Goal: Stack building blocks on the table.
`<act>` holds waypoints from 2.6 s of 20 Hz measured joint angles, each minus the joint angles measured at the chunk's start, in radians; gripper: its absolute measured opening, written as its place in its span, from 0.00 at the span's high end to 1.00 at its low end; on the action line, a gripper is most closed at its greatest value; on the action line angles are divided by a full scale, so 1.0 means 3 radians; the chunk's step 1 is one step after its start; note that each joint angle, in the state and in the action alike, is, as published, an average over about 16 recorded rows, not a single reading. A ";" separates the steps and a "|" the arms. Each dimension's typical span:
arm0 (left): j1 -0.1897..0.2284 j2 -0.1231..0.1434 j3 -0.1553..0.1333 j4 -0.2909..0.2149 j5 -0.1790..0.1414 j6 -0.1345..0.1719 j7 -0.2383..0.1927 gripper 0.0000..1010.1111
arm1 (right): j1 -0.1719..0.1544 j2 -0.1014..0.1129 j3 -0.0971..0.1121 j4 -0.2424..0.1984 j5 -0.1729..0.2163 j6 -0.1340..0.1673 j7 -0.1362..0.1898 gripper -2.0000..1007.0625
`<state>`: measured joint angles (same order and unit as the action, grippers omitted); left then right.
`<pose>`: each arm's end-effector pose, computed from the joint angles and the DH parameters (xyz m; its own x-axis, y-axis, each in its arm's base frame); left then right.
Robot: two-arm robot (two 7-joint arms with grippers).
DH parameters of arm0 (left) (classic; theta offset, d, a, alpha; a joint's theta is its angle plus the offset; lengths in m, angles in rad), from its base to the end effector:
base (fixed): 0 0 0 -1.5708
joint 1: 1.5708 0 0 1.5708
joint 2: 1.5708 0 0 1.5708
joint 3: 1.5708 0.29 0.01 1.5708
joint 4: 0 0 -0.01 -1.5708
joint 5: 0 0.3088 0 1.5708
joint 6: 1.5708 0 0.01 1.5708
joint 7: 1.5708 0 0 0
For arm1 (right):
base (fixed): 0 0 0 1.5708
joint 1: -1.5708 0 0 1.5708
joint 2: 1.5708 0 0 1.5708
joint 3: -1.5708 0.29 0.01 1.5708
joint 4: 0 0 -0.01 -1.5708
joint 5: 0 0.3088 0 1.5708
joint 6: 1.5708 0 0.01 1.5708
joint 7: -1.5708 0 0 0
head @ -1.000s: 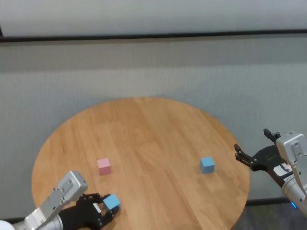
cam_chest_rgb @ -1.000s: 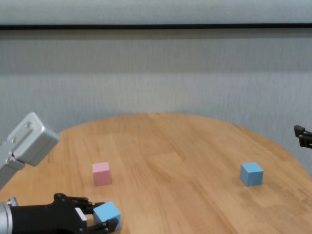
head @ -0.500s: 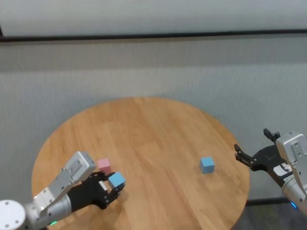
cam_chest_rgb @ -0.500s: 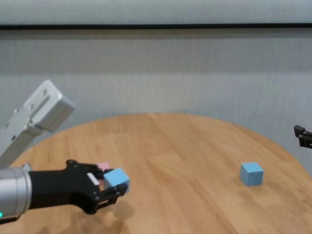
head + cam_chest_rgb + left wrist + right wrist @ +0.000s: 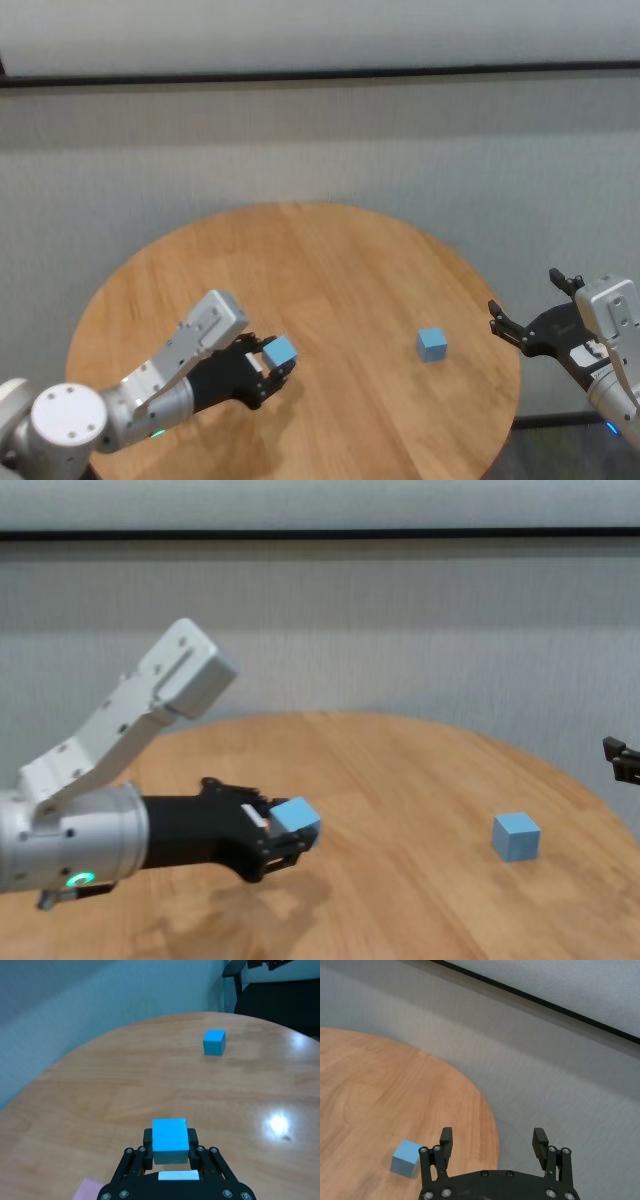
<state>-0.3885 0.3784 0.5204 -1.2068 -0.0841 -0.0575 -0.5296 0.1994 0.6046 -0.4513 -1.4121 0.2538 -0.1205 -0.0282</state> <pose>0.4109 0.0116 -0.3062 0.7674 0.5661 0.3011 -0.6397 0.7080 0.2992 0.3581 -0.0826 -0.3023 0.2924 -0.8803 0.3737 0.9552 0.2874 -0.0703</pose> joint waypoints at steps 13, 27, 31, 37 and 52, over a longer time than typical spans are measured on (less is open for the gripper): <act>-0.0402 -0.0406 0.0155 0.0671 0.0223 -0.0057 0.0076 0.60 | 0.0000 0.0000 0.0000 0.0000 0.0000 0.0000 0.0000 0.00; -0.0535 -0.0578 0.0157 0.1060 0.0306 -0.0122 0.0094 0.59 | 0.0000 0.0000 0.0000 0.0000 0.0000 0.0000 0.0000 0.00; -0.0532 -0.0578 0.0133 0.1057 0.0297 -0.0116 0.0091 0.55 | 0.0000 0.0000 0.0000 0.0000 0.0000 0.0000 0.0000 0.00; -0.0496 -0.0537 0.0065 0.0946 0.0237 -0.0079 0.0070 0.42 | 0.0000 0.0000 0.0000 0.0000 0.0000 0.0000 0.0000 0.00; -0.0220 -0.0127 -0.0289 0.0218 -0.0009 -0.0020 0.0149 0.04 | 0.0000 0.0000 0.0000 0.0000 0.0000 0.0000 0.0000 0.00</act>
<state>-0.4546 0.3404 0.4339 -1.1415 -0.0867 -0.0637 -0.4849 0.1994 0.6046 -0.4513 -1.4121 0.2538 -0.1205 -0.0282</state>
